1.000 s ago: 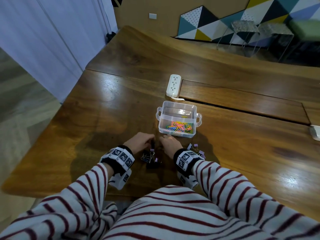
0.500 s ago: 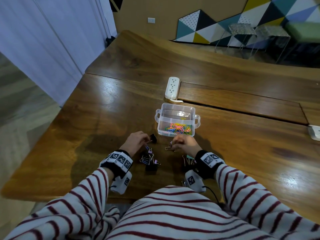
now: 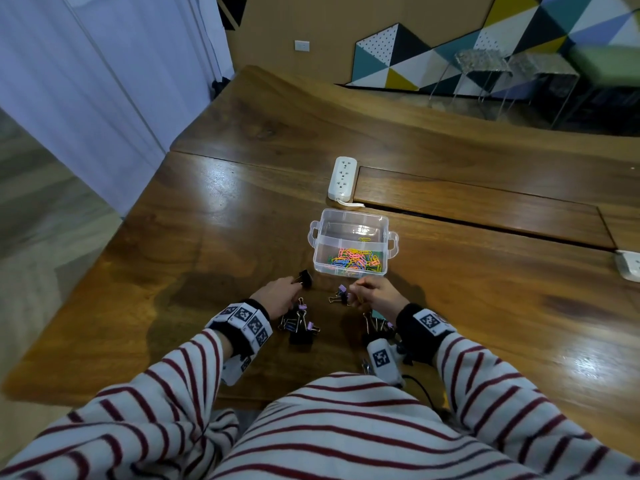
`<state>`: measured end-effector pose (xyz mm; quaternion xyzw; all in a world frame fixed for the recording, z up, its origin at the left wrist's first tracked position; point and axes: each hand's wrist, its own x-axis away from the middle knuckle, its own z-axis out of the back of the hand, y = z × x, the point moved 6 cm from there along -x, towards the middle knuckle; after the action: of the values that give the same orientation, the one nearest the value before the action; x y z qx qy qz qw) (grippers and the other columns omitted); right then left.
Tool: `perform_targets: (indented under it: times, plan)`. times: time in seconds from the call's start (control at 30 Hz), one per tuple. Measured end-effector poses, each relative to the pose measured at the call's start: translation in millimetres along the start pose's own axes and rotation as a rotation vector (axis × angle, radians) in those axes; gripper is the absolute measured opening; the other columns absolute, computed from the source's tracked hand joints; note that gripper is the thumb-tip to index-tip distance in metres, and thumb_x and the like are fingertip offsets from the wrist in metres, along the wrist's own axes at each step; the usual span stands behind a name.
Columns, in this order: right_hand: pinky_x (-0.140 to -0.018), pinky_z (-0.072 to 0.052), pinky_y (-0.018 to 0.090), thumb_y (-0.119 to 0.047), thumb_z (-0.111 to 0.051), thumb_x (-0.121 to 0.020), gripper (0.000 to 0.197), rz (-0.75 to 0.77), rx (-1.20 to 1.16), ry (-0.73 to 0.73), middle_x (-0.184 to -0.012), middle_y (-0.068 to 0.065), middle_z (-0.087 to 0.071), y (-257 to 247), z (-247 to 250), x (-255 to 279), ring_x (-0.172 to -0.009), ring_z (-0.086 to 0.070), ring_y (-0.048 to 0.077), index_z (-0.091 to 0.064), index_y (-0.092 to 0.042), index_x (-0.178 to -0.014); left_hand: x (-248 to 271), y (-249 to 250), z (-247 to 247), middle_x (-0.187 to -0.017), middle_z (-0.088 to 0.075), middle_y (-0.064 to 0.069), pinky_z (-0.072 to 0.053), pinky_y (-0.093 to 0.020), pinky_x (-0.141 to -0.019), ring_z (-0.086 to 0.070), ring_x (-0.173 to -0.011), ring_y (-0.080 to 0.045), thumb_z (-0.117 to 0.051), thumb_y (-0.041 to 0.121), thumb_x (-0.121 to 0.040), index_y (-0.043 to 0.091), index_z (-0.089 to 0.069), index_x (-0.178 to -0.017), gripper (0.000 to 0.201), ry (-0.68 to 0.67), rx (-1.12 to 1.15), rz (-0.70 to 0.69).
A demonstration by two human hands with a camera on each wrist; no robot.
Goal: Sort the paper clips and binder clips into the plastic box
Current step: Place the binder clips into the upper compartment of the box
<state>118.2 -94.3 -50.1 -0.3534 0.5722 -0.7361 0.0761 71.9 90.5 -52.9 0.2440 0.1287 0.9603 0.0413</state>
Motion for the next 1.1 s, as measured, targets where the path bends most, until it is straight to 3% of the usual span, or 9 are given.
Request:
perform_targets:
  times: [0.13, 0.2, 0.37, 0.53, 0.6, 0.73, 0.9, 1.0, 1.1]
  plan:
    - [-0.057, -0.042, 0.023, -0.014, -0.051, -0.091, 0.012, -0.013, 0.088, -0.047, -0.073, 0.005, -0.06, 0.5, -8.5, -1.5, -0.061, -0.055, 0.013, -0.057, -0.011, -0.081, 12.7, -9.8, 13.9, -0.108, -0.063, -0.008, -0.05, -0.029, -0.088, -0.06, -0.099, -0.016, -0.058, 0.007, -0.085, 0.01, -0.056, -0.098, 0.013, 0.072, 0.248, 0.023]
    - [-0.055, -0.041, 0.022, -0.012, -0.05, -0.092, 0.012, -0.018, 0.085, -0.054, -0.071, 0.006, -0.059, 0.4, -9.4, -0.1, -0.061, -0.054, 0.014, -0.057, -0.009, -0.083, 28.8, -9.2, 18.9, -0.106, -0.065, -0.006, -0.05, -0.025, -0.087, -0.06, -0.092, -0.009, -0.057, 0.006, -0.086, 0.011, -0.055, -0.104, 0.019, 0.128, 0.327, -0.004]
    - [-0.056, -0.047, 0.02, -0.008, -0.044, -0.094, 0.019, -0.097, -0.046, -0.014, -0.074, 0.007, -0.059, -11.5, 0.4, -1.9, -0.066, -0.056, 0.017, -0.058, -0.008, -0.081, 61.0, 8.1, -15.6, -0.118, -0.057, -0.004, -0.045, -0.028, -0.092, -0.053, -0.107, -0.016, -0.053, 0.014, -0.089, 0.015, -0.053, -0.115, 0.026, 0.058, 0.086, -0.05]
    - [-0.059, -0.055, 0.016, -0.003, -0.041, -0.094, 0.018, -0.043, -0.156, 0.087, -0.083, 0.008, -0.057, -47.8, 22.9, -17.4, -0.075, -0.058, 0.016, -0.053, 0.006, -0.105, 64.5, 10.7, -25.1, -0.124, -0.05, -0.003, -0.044, -0.031, -0.096, -0.045, -0.113, -0.016, -0.046, 0.018, -0.093, 0.015, -0.05, -0.118, 0.025, 0.128, 0.018, -0.025]
    - [-0.057, -0.054, 0.013, 0.003, -0.039, -0.093, 0.017, -0.018, -0.124, 0.134, -0.081, 0.009, -0.056, -62.9, 33.0, -25.2, -0.073, -0.057, 0.016, -0.053, 0.005, -0.103, 62.9, 13.7, -23.1, -0.123, -0.05, -0.004, -0.044, -0.03, -0.096, -0.044, -0.113, -0.016, -0.045, 0.017, -0.093, 0.014, -0.05, -0.117, 0.024, 0.148, 0.003, -0.028]
    - [-0.058, -0.052, 0.014, 0.007, -0.037, -0.092, 0.024, -0.011, 0.167, 0.244, -0.092, 0.015, -0.057, -81.8, 48.9, -43.8, -0.068, -0.056, 0.012, -0.052, 0.005, -0.11, 60.7, 16.5, -21.0, -0.126, -0.049, -0.004, -0.042, -0.029, -0.099, -0.044, -0.116, -0.017, -0.045, 0.016, -0.093, 0.013, -0.046, -0.123, 0.03, 0.159, 0.014, -0.025]
    - [-0.095, -0.048, 0.04, -0.001, -0.042, -0.09, 0.026, -0.065, 0.642, 0.19, -0.117, 0.014, -0.06, -84.7, 49.0, -53.1, -0.107, -0.058, 0.026, -0.057, -0.007, -0.111, 60.5, 16.1, -19.1, -0.125, -0.05, -0.004, -0.043, -0.031, -0.096, -0.043, -0.116, -0.018, -0.045, 0.015, -0.093, 0.013, -0.05, -0.12, 0.027, 0.144, -0.004, -0.007]
    - [-0.098, -0.046, 0.04, 0.0, -0.044, -0.089, 0.027, -0.028, 0.786, 0.19, -0.116, 0.013, -0.061, -82.4, 43.2, -46.0, -0.11, -0.056, 0.026, -0.057, -0.008, -0.111, 57.6, 16.4, -18.4, -0.122, -0.05, -0.005, -0.044, -0.032, -0.094, -0.043, -0.115, -0.019, -0.047, 0.013, -0.091, 0.012, -0.051, -0.115, 0.025, 0.118, -0.025, -0.005]
    - [-0.097, -0.046, 0.036, 0.001, -0.045, -0.088, 0.027, 0.129, 0.818, 0.21, -0.111, 0.01, -0.064, -85.3, 28.2, -29.3, -0.107, -0.058, 0.022, -0.059, -0.01, -0.108, 56.1, 17.2, -19.7, -0.121, -0.05, -0.007, -0.046, -0.034, -0.093, -0.043, -0.114, -0.021, -0.046, 0.013, -0.091, 0.01, -0.051, -0.115, 0.025, 0.094, -0.061, -0.026]
